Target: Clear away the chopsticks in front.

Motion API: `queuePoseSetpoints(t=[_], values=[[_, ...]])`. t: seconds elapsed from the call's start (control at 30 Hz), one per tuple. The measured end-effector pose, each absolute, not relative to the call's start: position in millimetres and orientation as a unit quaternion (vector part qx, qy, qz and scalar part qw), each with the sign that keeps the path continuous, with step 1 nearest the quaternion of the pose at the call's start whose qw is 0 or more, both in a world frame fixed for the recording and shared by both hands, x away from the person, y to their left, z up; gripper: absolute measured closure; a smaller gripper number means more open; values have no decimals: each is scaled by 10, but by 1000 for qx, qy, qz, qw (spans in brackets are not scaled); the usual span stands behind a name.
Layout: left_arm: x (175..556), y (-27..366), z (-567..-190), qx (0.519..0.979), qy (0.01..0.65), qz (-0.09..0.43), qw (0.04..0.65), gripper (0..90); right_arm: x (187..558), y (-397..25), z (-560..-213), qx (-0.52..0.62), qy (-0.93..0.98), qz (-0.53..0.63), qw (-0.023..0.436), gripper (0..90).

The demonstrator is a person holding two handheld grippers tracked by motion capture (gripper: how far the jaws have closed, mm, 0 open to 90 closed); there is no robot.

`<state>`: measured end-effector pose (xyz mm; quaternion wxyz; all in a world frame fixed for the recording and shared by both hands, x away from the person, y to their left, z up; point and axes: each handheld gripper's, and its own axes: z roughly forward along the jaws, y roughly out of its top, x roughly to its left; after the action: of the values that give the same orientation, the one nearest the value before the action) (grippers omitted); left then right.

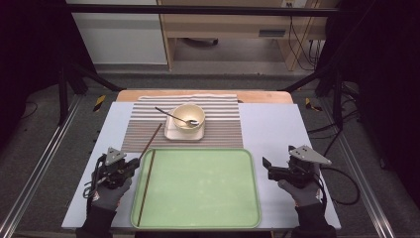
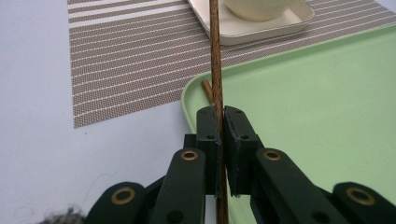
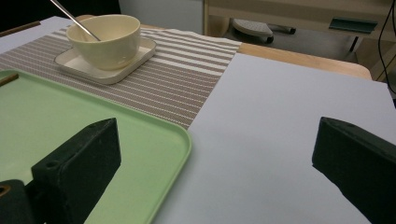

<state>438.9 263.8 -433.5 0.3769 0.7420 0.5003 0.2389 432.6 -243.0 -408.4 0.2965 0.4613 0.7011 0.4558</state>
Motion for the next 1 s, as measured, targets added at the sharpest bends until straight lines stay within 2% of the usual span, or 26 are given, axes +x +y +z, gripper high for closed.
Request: queuePoseSetpoints(t=[0.63,1.0], values=[[4007,2230,-4413,774,453,203,392,848,4314,-2404,-4095,465,699,457,295,32],[3948,2021,-4548,800,432,185,372,848,4322,-2388,-4108,465,702,453,292,33]])
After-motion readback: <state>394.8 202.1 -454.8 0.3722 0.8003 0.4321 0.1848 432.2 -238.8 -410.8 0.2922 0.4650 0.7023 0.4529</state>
